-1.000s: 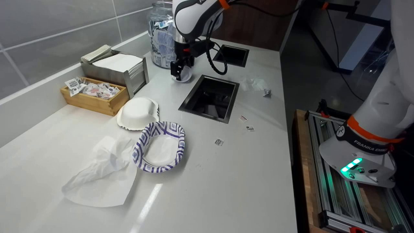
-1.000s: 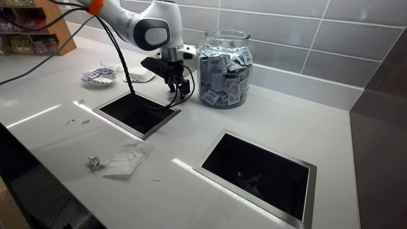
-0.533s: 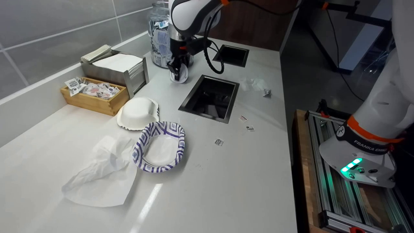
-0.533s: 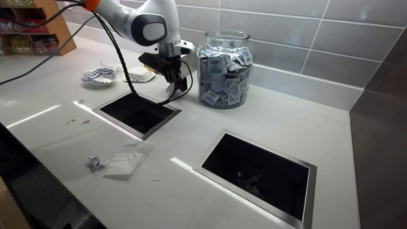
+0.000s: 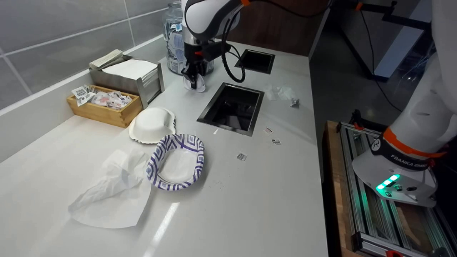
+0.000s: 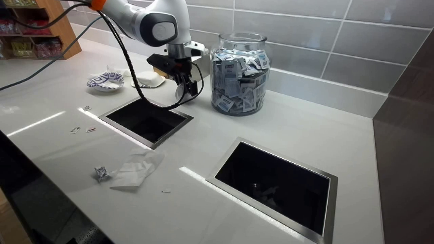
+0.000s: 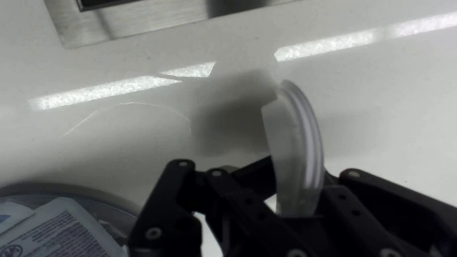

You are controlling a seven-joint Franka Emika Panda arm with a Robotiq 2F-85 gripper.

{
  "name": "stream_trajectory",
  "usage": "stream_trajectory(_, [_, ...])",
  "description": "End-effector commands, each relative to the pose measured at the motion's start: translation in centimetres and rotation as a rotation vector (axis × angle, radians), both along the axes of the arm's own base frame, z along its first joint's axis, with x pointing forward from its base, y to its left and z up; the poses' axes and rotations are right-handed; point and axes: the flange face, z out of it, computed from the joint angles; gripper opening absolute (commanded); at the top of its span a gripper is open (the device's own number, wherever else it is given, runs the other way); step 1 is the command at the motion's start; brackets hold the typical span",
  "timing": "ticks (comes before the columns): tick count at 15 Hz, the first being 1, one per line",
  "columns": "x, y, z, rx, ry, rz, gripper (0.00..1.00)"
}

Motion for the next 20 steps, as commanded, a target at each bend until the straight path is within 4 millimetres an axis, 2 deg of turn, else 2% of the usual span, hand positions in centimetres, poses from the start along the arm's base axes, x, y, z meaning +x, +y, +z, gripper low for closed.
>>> stream_trajectory(1, [0.6,0.7,-3.2,-0.025,0.057,-0.034,0.01])
stream_trajectory(4, [0.9,0.8,-4.3,-0.024,0.068,-0.099,0.01])
stream_trajectory(8, [1.1,0.3,-5.0,-0.001,0.047,-0.273,0.01])
stream_trajectory(15, [0.7,0.4,-6.6,0.009,0.088,-0.456,0.01])
stream_trajectory(17, [0.7,0.4,-6.8,0.008,0.089,-0.452,0.01])
stream_trajectory(20, [0.6,0.8,-6.6,-0.018,0.082,-0.353,0.01])
